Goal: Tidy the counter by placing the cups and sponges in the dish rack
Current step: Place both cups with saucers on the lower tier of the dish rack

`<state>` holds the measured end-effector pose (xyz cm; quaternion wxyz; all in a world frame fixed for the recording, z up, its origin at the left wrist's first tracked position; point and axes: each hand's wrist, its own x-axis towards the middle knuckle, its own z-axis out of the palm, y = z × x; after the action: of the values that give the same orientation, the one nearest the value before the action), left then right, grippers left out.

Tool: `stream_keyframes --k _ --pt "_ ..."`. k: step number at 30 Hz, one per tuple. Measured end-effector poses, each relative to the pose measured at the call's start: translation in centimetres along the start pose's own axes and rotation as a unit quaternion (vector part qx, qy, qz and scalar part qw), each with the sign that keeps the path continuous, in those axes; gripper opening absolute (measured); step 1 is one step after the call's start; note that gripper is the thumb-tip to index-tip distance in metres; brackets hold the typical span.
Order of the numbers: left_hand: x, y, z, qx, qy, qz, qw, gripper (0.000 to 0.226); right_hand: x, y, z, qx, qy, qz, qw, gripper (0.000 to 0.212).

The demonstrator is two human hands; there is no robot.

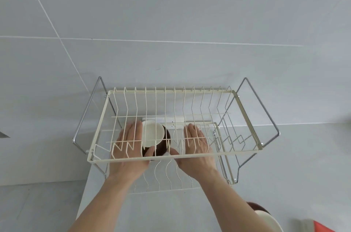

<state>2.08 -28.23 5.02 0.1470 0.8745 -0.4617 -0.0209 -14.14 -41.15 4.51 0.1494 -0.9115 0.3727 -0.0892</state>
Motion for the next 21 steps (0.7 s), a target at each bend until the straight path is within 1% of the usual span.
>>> stream_keyframes --k 1,2,3,4,6,9,11,14,17,21 --pt "-0.5 0.4 -0.2 0.000 -0.007 0.002 1.000 0.083 -0.8 0.7 0.4 -0.007 0.004 0.002 1.000 0.112" --pt "-1.1 0.7 0.0 0.019 0.002 0.003 1.000 0.085 -1.7 0.9 0.0 -0.006 0.013 0.005 1.000 0.109" --pt "-1.6 1.0 0.0 0.027 -0.008 0.006 1.000 0.089 -2.4 1.3 -0.3 -0.012 0.025 0.002 1.000 0.102" --pt "-2.2 1.2 -0.1 0.033 -0.017 0.002 0.999 0.093 -3.3 1.4 -1.0 -0.006 0.021 0.002 1.000 0.097" --pt "-3.4 2.3 -0.2 0.039 -0.021 -0.005 0.999 0.098 -4.8 1.8 -1.8 -0.009 0.003 0.006 1.000 0.095" --pt "-5.5 3.7 0.3 0.054 -0.016 0.018 0.998 0.097 -7.2 2.9 -2.0 -0.017 0.027 0.004 0.999 0.090" --pt "-6.8 4.6 0.5 0.051 -0.020 0.029 0.998 0.093 -8.7 3.6 -2.3 -0.013 0.027 0.016 0.999 0.090" --pt "-8.5 6.3 0.9 0.046 -0.045 0.048 0.997 0.092 -11.0 5.2 -2.5 -0.021 0.020 0.032 0.999 0.093" --pt "-10.0 8.2 1.8 0.033 -0.060 0.062 0.996 0.092 -13.4 7.0 -3.0 -0.024 0.036 0.049 0.998 0.088" --pt "-11.7 10.9 3.1 0.015 -0.076 0.092 0.993 0.092 -16.7 9.4 -3.9 -0.022 0.038 0.084 0.995 0.084"
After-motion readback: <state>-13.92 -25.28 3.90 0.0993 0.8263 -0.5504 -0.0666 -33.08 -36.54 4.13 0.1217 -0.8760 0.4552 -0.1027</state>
